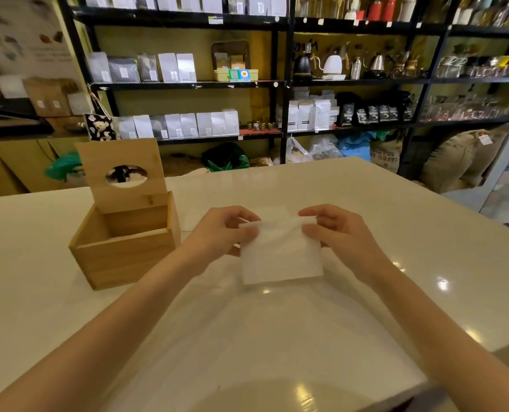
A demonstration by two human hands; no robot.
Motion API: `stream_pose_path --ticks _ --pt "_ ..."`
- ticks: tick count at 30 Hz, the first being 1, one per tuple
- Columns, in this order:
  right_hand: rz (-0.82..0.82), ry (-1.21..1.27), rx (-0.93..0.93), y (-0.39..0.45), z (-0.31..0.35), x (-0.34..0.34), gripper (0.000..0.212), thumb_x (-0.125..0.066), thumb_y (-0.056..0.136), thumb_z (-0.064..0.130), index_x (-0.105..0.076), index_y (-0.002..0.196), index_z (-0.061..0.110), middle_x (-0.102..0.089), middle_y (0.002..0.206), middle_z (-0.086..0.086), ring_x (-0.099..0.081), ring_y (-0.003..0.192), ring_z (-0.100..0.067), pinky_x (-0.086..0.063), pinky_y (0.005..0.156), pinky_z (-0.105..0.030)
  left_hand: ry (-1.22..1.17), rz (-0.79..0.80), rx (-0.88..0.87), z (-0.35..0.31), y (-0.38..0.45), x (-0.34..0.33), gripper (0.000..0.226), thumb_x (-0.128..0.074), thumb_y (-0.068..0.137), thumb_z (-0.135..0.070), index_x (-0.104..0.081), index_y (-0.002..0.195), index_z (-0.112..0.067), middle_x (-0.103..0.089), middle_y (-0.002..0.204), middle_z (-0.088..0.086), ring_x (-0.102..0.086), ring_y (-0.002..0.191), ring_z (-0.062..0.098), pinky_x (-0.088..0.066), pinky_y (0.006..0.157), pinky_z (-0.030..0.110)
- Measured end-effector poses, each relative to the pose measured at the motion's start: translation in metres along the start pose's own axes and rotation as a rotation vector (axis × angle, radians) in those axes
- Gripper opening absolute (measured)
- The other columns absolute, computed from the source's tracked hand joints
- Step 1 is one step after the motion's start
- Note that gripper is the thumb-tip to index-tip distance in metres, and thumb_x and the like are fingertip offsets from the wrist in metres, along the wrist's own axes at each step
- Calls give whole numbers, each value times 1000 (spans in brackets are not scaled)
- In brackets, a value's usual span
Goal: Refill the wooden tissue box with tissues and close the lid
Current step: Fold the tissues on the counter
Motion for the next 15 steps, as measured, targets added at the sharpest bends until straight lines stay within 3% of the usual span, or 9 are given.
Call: stream_pose_path --ticks 4,8,12,15 --pt "83 98 -64 -8 5 -17 17 -65 79 4 -70 90 16 -65 63 1 -64 62 -9 -51 56 -21 -101 72 127 9 -35 12 12 -59 84 -11 -63 88 -21 -69 86 1 -66 67 8 -52 50 15" --pt "260 74 -139 -28 -3 -48 13 -68 77 3 -71 84 14 -49 51 6 -53 51 -10 -44 46 -18 -95 130 230 33 -68 21 17 -61 82 -9 -64 98 -14 -71 85 3 -68 66 11 -53 49 18" --pt "350 -37 -160 -41 -14 -72 12 -68 76 3 -70 79 14 -50 60 -5 -47 52 -13 -38 45 -20 4 80 281 60 -88 26 11 -64 81 -9 -67 89 -14 -68 69 1 -58 45 6 -46 39 19" --pt "355 -408 40 -44 -5 -81 11 -68 75 13 -68 82 22 -64 74 0 -54 63 -5 -41 59 -12 114 9 215 65 -90 33 7 -64 81 -11 -67 84 -17 -68 77 3 -53 40 5 -40 37 16"
Point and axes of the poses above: each hand's wrist, its own y-axis towards the middle knuckle, its own x-axis out of the back of the hand, z = x × y, the point moved 9 cm from there along y, towards the middle knuckle
